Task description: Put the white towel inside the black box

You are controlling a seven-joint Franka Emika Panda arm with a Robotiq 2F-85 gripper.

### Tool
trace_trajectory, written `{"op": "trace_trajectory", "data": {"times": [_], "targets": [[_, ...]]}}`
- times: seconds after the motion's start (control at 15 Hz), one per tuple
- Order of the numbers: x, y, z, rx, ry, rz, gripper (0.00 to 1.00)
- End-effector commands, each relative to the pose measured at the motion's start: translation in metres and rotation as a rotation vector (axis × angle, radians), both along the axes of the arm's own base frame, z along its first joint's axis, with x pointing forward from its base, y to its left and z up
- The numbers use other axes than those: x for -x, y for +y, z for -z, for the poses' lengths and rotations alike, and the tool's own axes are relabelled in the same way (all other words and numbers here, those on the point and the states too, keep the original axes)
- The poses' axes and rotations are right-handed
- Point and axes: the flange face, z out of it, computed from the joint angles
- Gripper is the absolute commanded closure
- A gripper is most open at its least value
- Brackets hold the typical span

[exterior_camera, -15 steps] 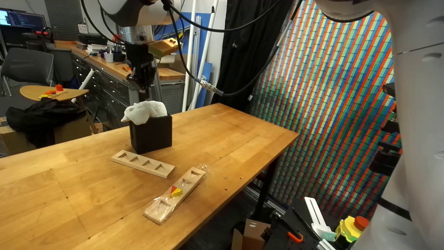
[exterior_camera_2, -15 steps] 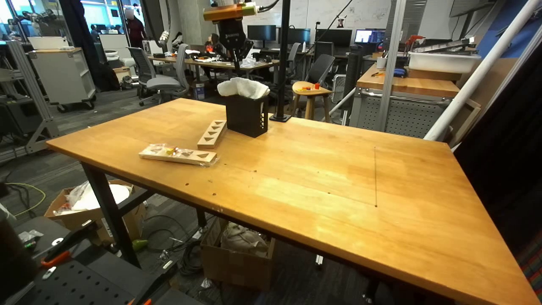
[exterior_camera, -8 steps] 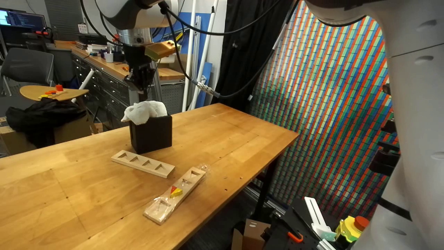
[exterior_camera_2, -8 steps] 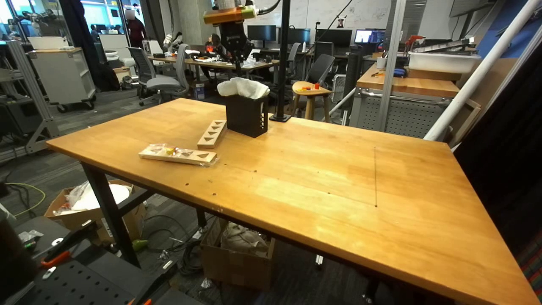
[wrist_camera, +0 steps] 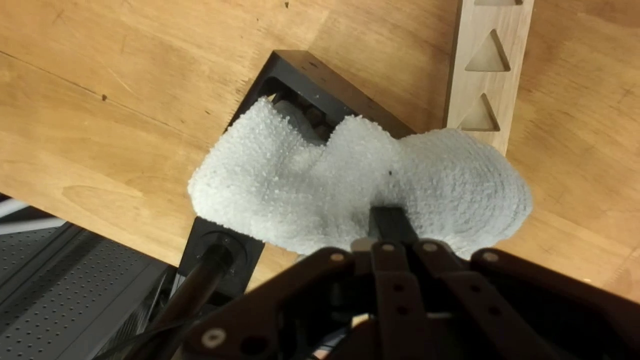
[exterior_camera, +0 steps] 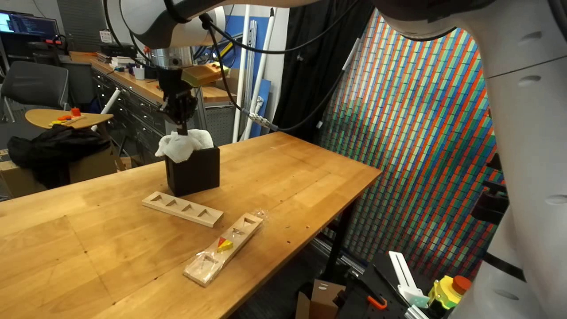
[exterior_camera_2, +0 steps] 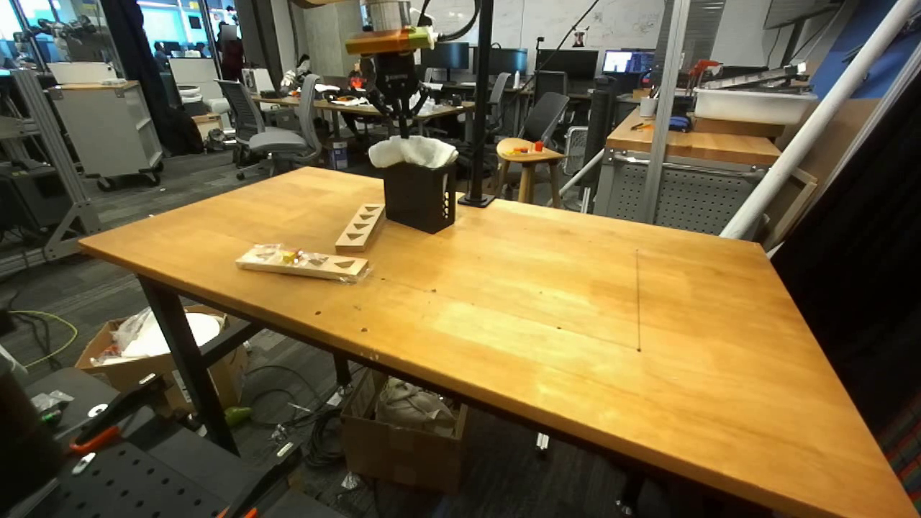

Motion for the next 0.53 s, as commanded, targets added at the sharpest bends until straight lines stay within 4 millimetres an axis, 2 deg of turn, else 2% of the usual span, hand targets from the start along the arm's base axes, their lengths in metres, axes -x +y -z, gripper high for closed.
{"op": "trace_trajectory", "data": {"times": [0.0,0.47], "targets": [[-0.006,-0.007,0.008,-0.043,-0.005,0.046,0.99],[-0.005,-0.034,0.032,-0.080,0.030,0.105,0.99]]}}
